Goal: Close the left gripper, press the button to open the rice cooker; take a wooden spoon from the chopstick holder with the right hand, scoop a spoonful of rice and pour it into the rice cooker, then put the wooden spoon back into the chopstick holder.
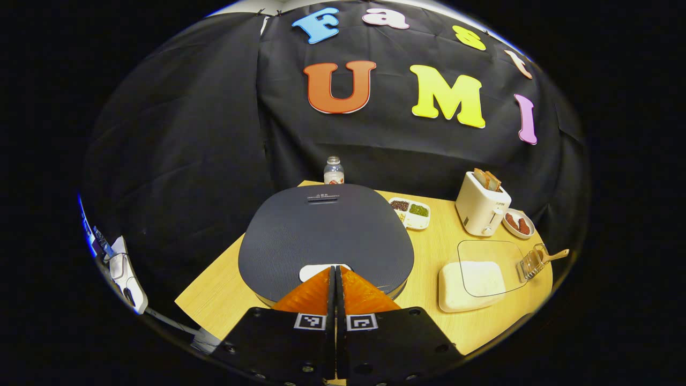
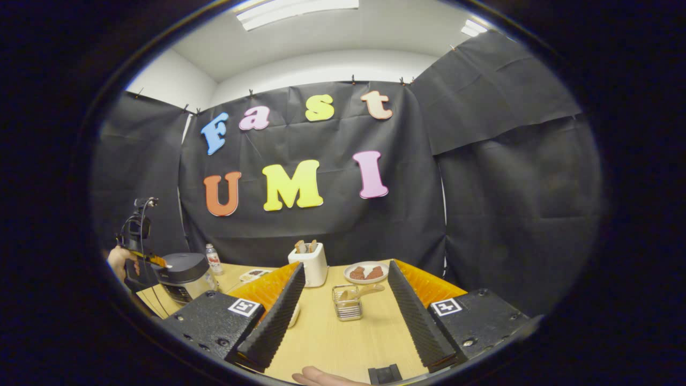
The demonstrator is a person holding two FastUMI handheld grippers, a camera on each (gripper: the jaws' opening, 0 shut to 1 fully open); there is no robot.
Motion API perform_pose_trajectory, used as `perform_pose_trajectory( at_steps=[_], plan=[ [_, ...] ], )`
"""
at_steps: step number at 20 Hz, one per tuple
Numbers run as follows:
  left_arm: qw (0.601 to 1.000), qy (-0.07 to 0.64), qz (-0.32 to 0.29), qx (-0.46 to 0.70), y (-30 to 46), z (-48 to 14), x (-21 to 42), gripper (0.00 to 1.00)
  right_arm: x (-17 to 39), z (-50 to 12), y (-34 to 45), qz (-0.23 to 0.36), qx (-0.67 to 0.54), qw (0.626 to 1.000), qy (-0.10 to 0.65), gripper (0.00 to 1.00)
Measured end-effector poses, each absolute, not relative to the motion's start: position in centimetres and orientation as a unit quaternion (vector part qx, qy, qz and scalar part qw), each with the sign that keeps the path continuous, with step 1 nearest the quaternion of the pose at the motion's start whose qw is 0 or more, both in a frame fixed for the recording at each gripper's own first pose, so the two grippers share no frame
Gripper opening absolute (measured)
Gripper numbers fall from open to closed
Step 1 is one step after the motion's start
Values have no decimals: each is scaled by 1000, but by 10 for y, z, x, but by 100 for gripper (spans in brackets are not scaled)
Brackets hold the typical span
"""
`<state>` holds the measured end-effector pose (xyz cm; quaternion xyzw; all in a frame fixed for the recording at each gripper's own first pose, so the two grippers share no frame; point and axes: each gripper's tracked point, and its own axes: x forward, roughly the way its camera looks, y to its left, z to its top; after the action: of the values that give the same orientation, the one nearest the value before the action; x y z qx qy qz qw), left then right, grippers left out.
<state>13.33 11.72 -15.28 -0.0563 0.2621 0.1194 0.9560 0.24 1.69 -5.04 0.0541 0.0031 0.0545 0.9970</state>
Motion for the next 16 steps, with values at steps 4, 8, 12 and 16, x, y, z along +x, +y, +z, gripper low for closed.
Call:
perform_pose_trajectory(
  at_steps=[4, 8, 12, 16],
  plan=[
    [955, 264, 115, -68, 119, -148, 136, 1, 1, -52, 17, 57, 57, 997, 6, 100],
    [962, 240, 109, -65, 119, -138, 139, 0, -1, -51, 17, 57, 53, 997, 3, 100],
    [955, 265, 102, -83, 117, -156, 140, 2, -2, -53, 23, 61, 49, 997, 5, 100],
    [949, 275, 99, -121, 117, -156, 135, 2, -4, -56, 25, 63, 50, 997, 9, 100]
  ],
)
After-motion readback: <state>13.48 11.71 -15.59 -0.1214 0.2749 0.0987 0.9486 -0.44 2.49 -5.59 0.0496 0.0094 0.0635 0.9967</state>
